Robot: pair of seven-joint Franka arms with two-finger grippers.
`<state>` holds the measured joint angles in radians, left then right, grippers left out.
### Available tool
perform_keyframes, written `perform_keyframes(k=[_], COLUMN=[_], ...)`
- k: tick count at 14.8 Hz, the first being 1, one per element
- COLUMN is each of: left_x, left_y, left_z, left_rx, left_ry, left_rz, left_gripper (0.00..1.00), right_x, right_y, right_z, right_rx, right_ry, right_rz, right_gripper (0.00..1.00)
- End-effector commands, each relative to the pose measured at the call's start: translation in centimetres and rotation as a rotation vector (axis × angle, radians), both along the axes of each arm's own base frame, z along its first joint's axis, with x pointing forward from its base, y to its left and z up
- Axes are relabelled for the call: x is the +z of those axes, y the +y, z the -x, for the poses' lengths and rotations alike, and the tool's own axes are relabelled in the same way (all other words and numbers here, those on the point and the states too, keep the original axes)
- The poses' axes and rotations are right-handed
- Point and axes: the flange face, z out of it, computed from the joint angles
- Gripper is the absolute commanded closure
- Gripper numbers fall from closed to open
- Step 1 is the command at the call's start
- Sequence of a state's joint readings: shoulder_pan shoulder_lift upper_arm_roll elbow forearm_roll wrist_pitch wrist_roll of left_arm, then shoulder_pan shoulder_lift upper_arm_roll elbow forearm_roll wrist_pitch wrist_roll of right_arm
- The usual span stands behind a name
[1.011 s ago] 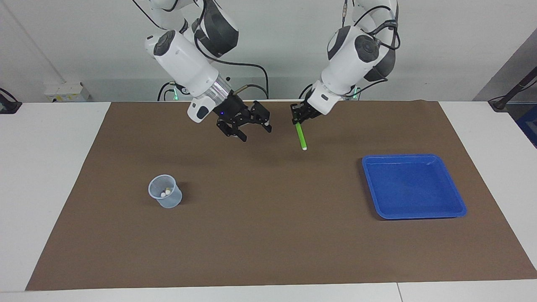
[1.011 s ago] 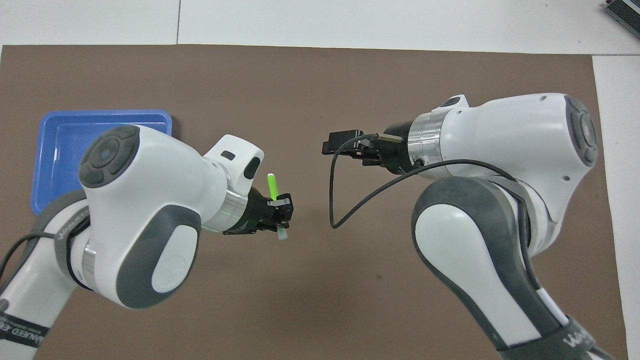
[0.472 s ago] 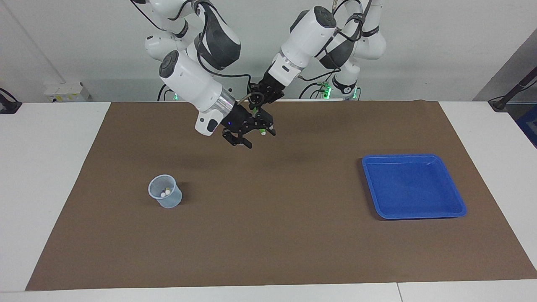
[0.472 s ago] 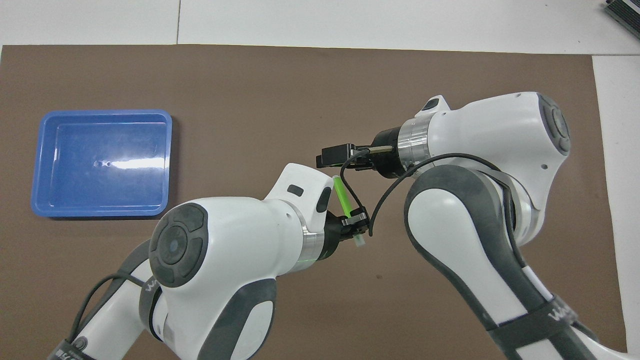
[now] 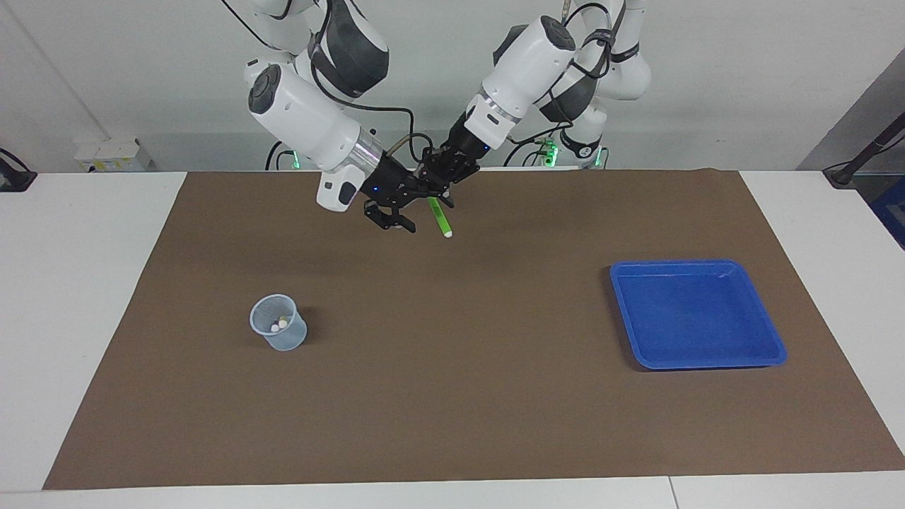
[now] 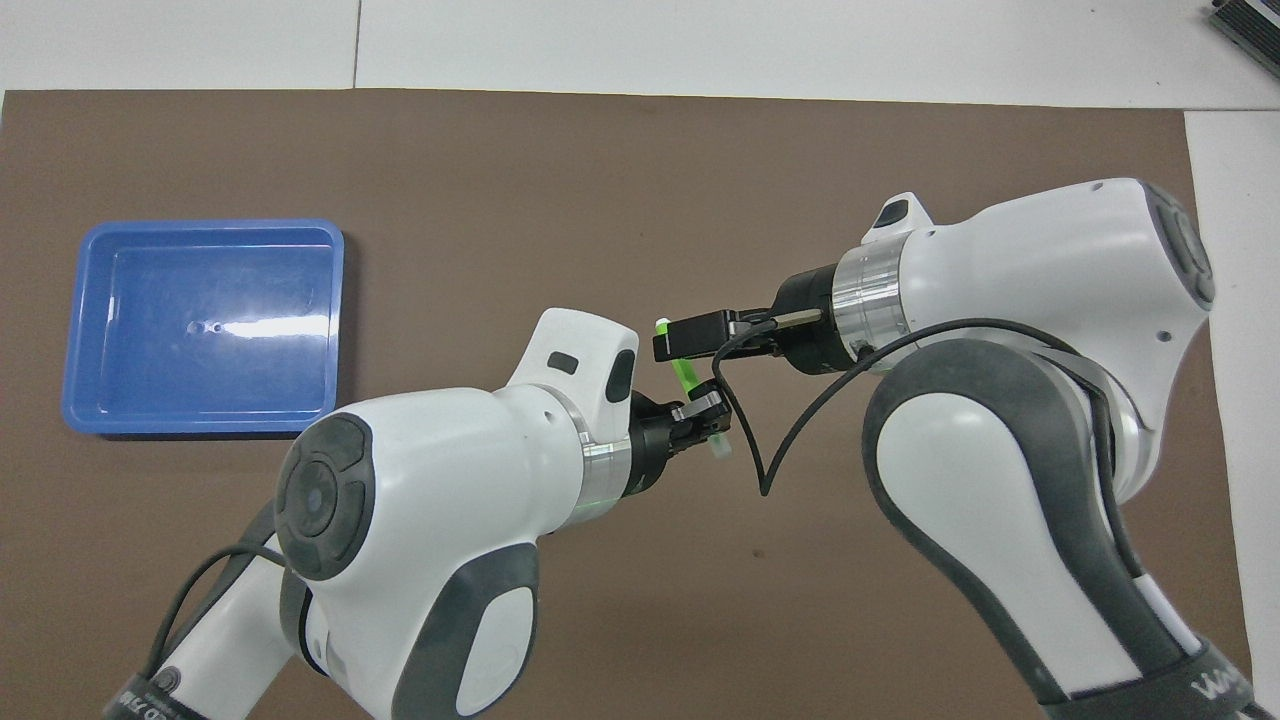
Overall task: Transfer and insert pens with both arms
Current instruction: 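Close the right gripper on the green pen held by the left gripper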
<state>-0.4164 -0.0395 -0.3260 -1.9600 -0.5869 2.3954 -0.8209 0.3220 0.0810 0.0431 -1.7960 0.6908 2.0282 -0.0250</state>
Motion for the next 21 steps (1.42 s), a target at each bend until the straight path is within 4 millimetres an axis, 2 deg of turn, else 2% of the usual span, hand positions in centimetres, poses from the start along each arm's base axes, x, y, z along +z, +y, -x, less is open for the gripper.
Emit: perform_keyframes(k=[1, 3, 5, 7, 9, 10, 16, 17, 18, 19, 21], left_x=[0.4, 0.4, 0.4, 0.4, 0.4, 0.4, 0.5, 0.6, 0.6, 0.7, 1.0], left_y=[-1.4, -1.4, -1.3, -1.3, -1.3, -1.2, -0.8, -0.8, -1.1, -1.3, -1.3], left_z=[1.1, 1.1, 1.2, 1.2, 1.2, 1.1, 0.8, 0.8, 1.1, 1.3, 1.8], left_rx=[0.051, 0.054, 0.052, 0.048, 0.049, 0.049, 0.054, 0.059, 0.055, 0.049, 0.036], left_ry=[-0.008, -0.009, -0.009, -0.010, -0.009, -0.008, -0.011, -0.011, -0.009, -0.009, -0.006], left_rz=[0.052, 0.054, 0.052, 0.050, 0.050, 0.051, 0.049, 0.052, 0.053, 0.052, 0.045], left_gripper=[1.00, 1.00, 1.00, 1.00, 1.00, 1.00, 1.00, 0.81, 0.30, 0.00, 0.00], right_x=[-0.3, -0.8, -0.9, -0.8, -0.8, -0.8, -0.8, -0.7, -0.7, -0.8, -0.8], right_y=[0.2, 1.1, 1.0, 0.6, 0.5, 0.5, 0.0, 0.1, 0.0, 0.1, 0.0], right_z=[0.6, 0.9, 0.7, 0.4, 0.3, 0.4, 0.1, 0.1, 0.0, 0.0, -0.1], right_rx=[0.010, 0.007, 0.007, 0.009, 0.014, 0.018, 0.015, 0.015, 0.013, 0.011, 0.009], right_ry=[-0.043, -0.065, -0.070, -0.083, -0.090, -0.089, -0.083, -0.085, -0.086, -0.088, -0.094], right_rz=[0.013, 0.021, 0.021, 0.021, 0.022, 0.021, 0.021, 0.020, 0.020, 0.019, 0.021], right_gripper=[0.16, 0.20, 0.37, 0.49, 0.79, 0.98, 1.00, 1.00, 1.00, 1.00, 1.00])
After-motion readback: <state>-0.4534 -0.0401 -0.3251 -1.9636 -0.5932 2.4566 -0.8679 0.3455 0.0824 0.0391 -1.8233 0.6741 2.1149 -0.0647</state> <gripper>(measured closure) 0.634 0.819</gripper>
